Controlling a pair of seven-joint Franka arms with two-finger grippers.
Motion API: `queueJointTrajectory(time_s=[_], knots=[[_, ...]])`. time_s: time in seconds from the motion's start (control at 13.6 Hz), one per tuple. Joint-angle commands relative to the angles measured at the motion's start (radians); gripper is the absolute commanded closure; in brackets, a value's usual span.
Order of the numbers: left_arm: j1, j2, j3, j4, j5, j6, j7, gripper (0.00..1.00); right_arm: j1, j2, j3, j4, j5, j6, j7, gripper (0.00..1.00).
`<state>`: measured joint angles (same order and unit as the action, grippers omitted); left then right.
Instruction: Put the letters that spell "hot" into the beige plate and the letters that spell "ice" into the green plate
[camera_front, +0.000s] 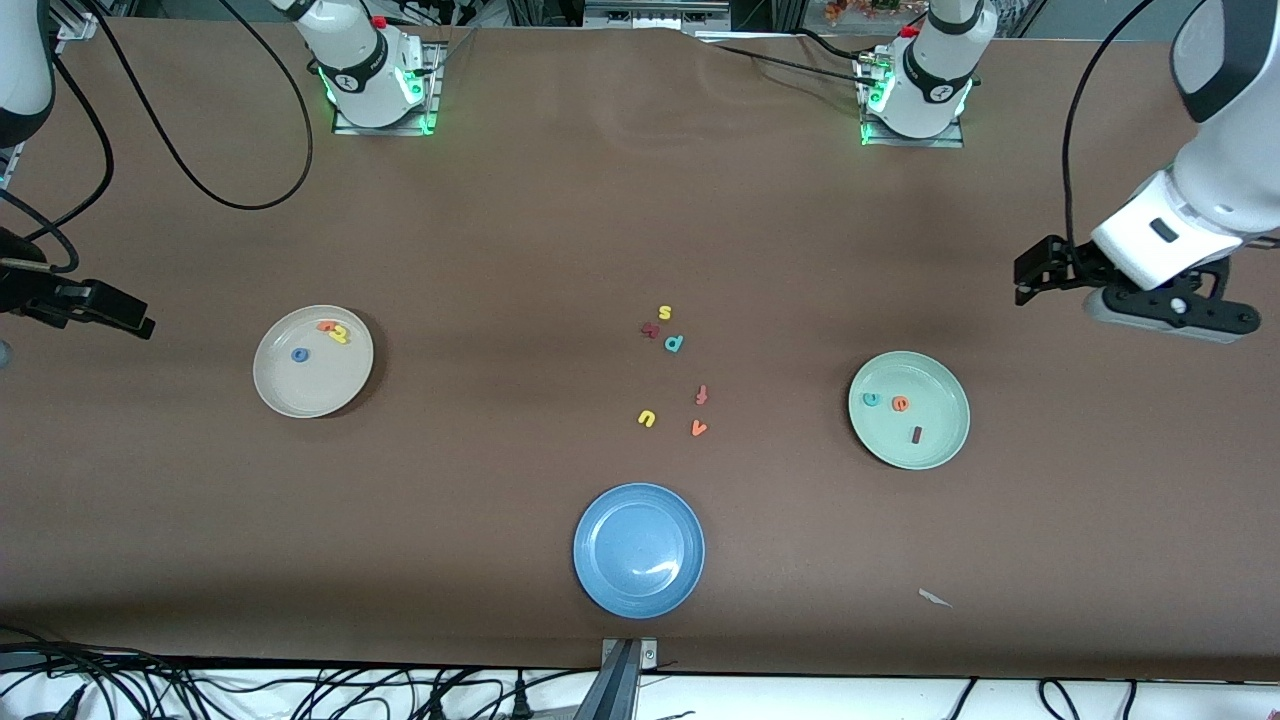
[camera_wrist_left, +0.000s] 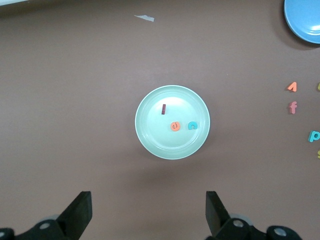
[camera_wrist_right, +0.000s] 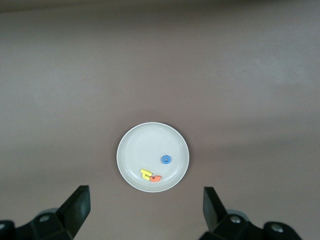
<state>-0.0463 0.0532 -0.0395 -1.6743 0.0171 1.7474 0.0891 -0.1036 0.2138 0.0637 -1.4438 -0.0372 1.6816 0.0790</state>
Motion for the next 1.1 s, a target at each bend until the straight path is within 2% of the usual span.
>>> queueJointTrajectory(time_s=[0.0, 0.22, 1.03], knots=[[-0.011, -0.033, 0.021, -0.048, -0.022, 0.012, 0.011, 0.00, -0.011, -0.013, 0.005, -0.001, 0.005, 0.001, 0.004, 0.00], [-0.004, -0.098, 0.020, -0.122, -0.023, 0.015, -0.014, 0.00, -0.015, -0.013, 0.005, -0.001, 0.005, 0.001, 0.004, 0.00], [-0.011, -0.092, 0.015, -0.097, -0.022, 0.004, -0.077, 0.00, -0.015, -0.013, 0.005, -0.001, 0.005, 0.001, 0.004, 0.00]])
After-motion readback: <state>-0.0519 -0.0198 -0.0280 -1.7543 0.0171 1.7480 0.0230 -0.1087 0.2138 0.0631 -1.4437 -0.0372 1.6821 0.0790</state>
